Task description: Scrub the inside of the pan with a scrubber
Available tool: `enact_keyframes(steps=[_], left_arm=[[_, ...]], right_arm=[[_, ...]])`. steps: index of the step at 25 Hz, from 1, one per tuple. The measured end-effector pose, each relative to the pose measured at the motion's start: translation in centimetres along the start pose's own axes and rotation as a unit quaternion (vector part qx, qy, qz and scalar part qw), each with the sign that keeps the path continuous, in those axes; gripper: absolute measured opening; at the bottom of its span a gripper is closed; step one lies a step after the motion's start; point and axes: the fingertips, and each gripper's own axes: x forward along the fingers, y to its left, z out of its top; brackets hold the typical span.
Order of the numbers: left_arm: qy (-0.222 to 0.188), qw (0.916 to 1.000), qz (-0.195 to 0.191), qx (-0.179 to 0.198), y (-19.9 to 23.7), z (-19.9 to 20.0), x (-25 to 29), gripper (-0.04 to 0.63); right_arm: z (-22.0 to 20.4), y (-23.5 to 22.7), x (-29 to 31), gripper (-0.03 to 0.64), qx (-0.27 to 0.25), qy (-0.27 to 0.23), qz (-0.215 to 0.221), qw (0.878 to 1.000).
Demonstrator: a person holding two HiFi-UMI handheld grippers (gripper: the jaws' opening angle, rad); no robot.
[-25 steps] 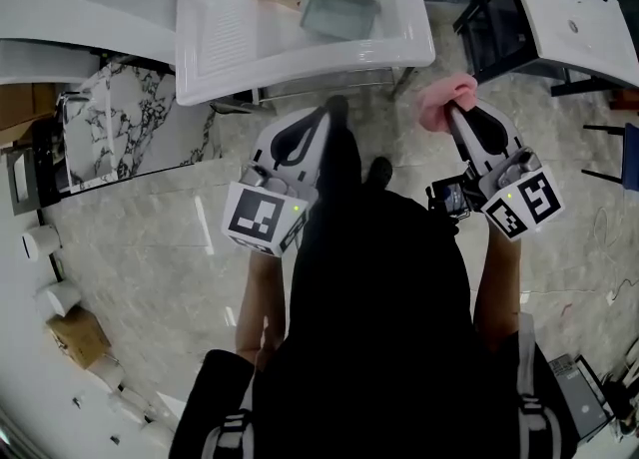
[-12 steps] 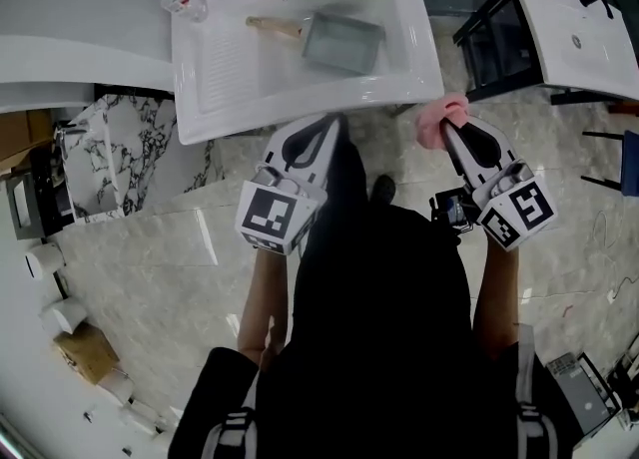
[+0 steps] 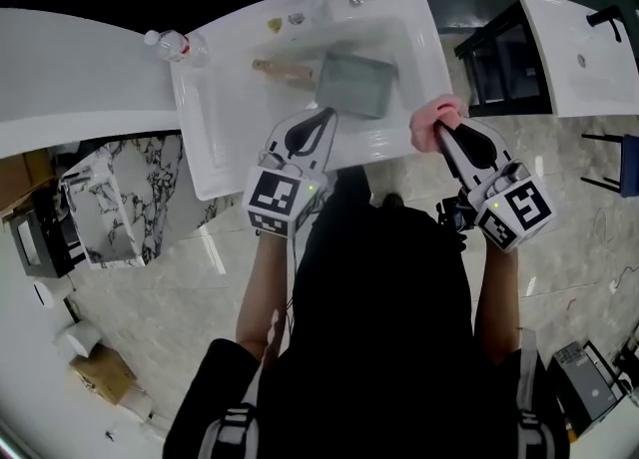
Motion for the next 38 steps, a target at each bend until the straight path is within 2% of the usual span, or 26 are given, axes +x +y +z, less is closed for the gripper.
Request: enact_keyframes(steps=[3,7,10,12,15,17,21,26,29,32,36,38], left_arm=[[0.036,0.9993,-0.006,-0.010,3.3,-2.4,1.9,0.034],[0.082,0.9965,-0.013,0.009,7.5,-5.7,3.9,0.034],[0.109,0.9931,-0.021,0.038,11.0,-8.0,5.5,0.035],[0.131,0.9878,-0.029,0.079,13.4,-9.5,6.5,0.035],[0.175,0.9722,-0.038,0.151,16.6,-12.1,7.5,0.035],[0.199,0.9614,-0.044,0.184,18.5,-13.5,8.3,0.035],[0.232,0.9421,-0.059,0.235,21.0,-16.0,9.6,0.035],[0.252,0.9205,-0.085,0.286,23.1,-18.5,11.4,0.035],[0.268,0.9014,-0.106,0.323,23.9,-19.8,12.3,0.036],[0.280,0.8883,-0.132,0.340,23.9,-20.8,12.4,0.037],[0.278,0.8813,-0.166,0.344,23.5,-21.3,12.5,0.044],[0.285,0.8765,-0.181,0.343,23.5,-21.8,12.4,0.147]], right_arm=[[-0.1,-1.0,2.7,0.038,0.006,0.014,-0.015,1.000],[-1.0,-1.6,6.0,0.038,0.011,0.041,-0.027,0.999],[-1.9,-1.8,8.1,0.038,0.012,0.058,-0.032,0.998],[-2.6,-1.9,9.3,0.038,0.017,0.070,-0.033,0.997],[-3.7,-1.8,10.8,0.038,0.029,0.084,-0.031,0.996],[-4.6,-2.0,11.5,0.038,0.034,0.092,-0.030,0.995],[-7.0,-2.6,12.9,0.038,0.041,0.109,-0.022,0.993],[-9.4,-4.8,14.8,0.038,0.028,0.135,-0.049,0.989],[-11.0,-5.9,16.1,0.038,0.029,0.146,-0.053,0.987],[-12.7,-6.2,17.2,0.038,0.039,0.164,-0.051,0.984],[-14.7,-6.9,18.4,0.038,0.042,0.186,-0.050,0.980],[-15.7,-7.2,19.0,0.038,0.046,0.197,-0.049,0.978]])
